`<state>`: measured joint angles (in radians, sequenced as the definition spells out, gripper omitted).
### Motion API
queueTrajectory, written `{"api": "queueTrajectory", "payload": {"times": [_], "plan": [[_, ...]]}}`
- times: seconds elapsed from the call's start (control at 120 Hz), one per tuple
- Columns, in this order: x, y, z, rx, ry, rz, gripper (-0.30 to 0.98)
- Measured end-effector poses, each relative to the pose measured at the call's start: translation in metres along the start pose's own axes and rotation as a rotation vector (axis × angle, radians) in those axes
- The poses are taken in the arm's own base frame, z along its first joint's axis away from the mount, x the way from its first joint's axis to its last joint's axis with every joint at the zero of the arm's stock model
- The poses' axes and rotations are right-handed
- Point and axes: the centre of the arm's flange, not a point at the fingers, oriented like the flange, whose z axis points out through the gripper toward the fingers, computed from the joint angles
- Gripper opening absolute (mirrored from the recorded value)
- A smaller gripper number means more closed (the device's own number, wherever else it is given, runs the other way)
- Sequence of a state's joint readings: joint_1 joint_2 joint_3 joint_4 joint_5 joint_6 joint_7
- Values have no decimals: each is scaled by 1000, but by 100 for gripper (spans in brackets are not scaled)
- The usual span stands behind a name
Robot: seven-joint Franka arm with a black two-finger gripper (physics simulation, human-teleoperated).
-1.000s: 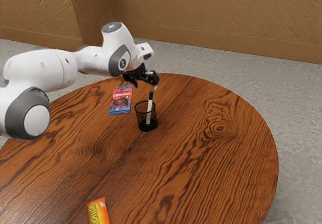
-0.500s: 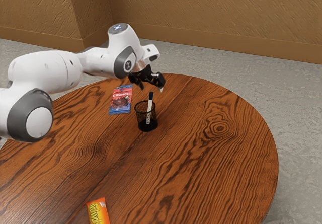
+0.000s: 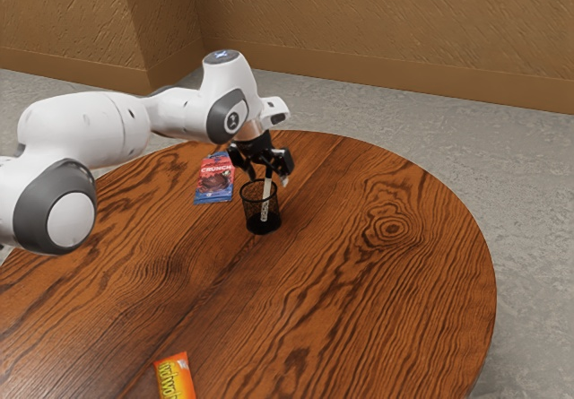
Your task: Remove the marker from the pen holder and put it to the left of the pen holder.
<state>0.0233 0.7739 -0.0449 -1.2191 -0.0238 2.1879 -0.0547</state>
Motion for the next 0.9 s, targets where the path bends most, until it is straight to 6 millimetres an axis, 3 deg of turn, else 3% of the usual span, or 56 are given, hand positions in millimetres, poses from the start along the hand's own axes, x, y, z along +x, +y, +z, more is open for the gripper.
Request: {"api": "queueTrajectory", "payload": {"times": [0.6, 0.717, 0.9], "plan": [[6, -1, -4, 27, 75, 0, 15], [6, -5, -3, 35, 79, -2, 21], [7, -5, -4, 42, 87, 1, 9]]}}
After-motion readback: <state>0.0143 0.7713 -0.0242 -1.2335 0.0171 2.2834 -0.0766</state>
